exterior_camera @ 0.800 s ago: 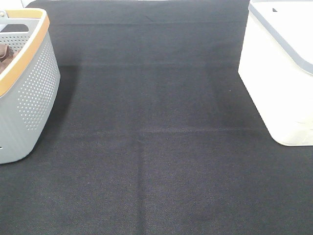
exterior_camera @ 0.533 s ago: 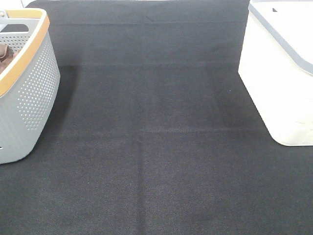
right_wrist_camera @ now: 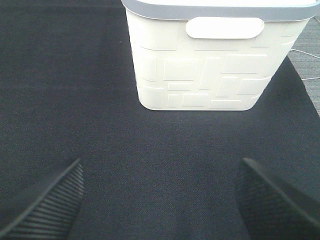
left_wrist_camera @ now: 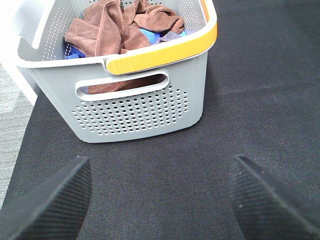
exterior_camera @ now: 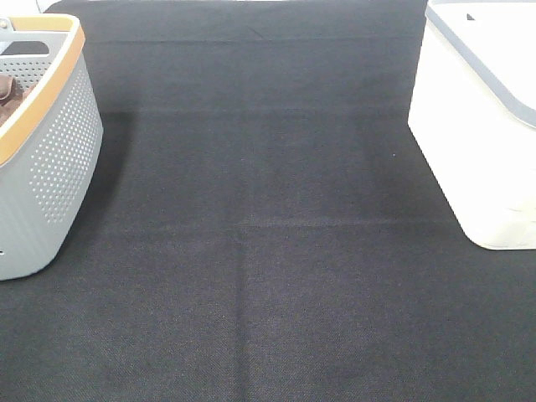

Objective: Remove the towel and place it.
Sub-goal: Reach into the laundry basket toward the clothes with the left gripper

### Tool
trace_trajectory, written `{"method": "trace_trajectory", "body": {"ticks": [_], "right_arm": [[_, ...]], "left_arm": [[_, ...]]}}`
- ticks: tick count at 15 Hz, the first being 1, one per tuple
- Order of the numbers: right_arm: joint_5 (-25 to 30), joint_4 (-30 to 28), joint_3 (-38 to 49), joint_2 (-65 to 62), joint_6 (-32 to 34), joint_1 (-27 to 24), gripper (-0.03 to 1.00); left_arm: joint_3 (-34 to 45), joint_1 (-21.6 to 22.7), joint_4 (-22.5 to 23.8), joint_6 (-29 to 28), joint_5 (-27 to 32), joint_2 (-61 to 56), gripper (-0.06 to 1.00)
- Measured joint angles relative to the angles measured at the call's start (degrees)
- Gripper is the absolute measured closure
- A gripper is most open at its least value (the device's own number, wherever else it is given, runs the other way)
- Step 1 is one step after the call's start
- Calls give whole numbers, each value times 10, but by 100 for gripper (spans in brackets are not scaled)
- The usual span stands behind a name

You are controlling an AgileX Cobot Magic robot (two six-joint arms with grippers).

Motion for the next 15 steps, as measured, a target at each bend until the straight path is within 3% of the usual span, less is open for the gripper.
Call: {"method": "trace_trajectory", "body": {"ticks": [15], "right_arm": [[0, 0, 0, 0, 0, 0, 19]], "left_arm": [[0, 0, 0, 0, 0, 0, 22]]}}
